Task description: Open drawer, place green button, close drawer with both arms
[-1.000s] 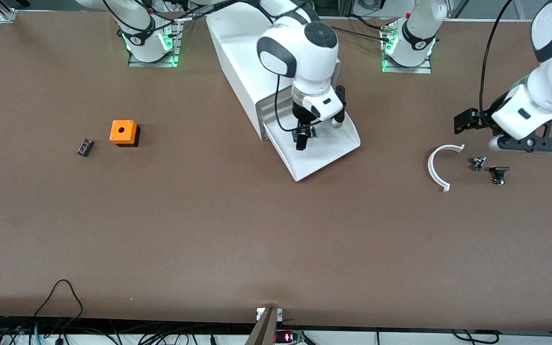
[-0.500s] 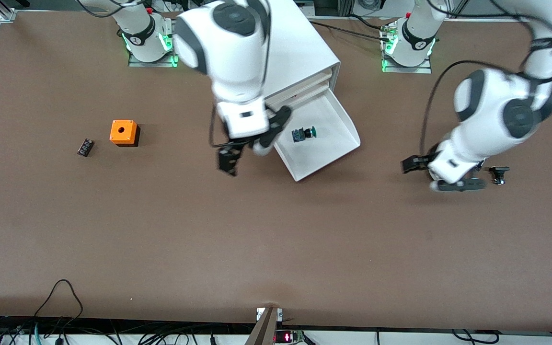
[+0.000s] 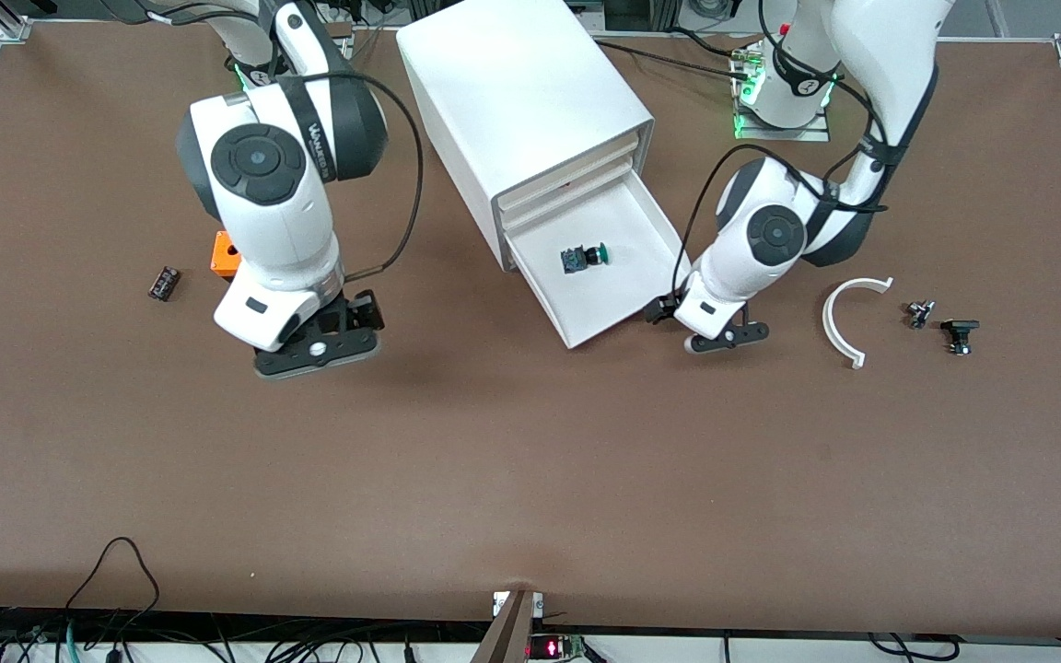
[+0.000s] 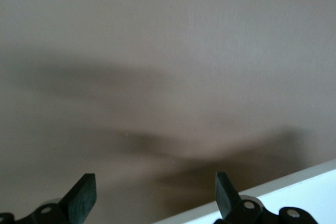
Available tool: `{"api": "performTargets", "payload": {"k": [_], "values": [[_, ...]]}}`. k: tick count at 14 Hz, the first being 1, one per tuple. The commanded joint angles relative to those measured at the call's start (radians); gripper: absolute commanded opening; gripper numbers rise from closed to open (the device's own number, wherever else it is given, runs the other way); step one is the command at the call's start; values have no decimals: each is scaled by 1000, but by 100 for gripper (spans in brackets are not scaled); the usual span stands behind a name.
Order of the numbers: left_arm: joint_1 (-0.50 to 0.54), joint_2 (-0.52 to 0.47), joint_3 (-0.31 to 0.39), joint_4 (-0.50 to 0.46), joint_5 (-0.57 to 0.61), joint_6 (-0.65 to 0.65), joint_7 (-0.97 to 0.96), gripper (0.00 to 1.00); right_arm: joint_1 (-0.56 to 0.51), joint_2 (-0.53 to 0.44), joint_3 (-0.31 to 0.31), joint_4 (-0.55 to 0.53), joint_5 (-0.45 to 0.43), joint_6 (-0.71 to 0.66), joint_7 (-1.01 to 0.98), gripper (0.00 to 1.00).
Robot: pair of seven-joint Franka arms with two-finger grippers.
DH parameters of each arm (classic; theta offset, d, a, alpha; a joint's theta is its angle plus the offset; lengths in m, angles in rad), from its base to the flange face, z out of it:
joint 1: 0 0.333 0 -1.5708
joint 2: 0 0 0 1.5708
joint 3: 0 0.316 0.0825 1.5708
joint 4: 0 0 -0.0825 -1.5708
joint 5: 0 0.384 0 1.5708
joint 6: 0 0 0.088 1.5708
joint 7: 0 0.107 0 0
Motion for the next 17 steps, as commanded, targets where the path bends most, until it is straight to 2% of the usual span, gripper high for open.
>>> {"api": "performTargets", "payload": {"k": [1, 3, 6, 9, 10, 12, 13, 16, 17], "values": [[-17, -27, -42, -45, -12, 14, -58, 100, -90, -80, 19, -69, 12, -35, 193, 100], [-17, -34, -91, -64, -12, 13, -122, 100, -188, -131, 20, -69, 12, -117, 188, 100], [-17, -48, -165, -85, -12, 2, -208, 100, -335, -194, 44, -78, 12, -146, 117, 100], [-17, -56, -243, -119, -14, 3, -238, 100, -485, -284, 84, -184, 15, -132, -78, 100], [-17, -57, -271, -121, -20, 2, -241, 100, -504, -306, 86, -204, 39, -132, -113, 100], [-16, -60, -311, -131, -41, 2, -241, 100, -507, -318, 84, -206, 158, -135, -120, 100], [-16, -65, -327, -134, -44, 0, -242, 100, -507, -323, 84, -206, 180, -135, -125, 100], [15, -108, -316, -124, -53, -16, -227, 100, -504, -343, 126, -210, 185, -155, -126, 100], [74, -141, -308, -121, -49, -15, -222, 100, -504, -346, 126, -212, 187, -181, -128, 100]]}}
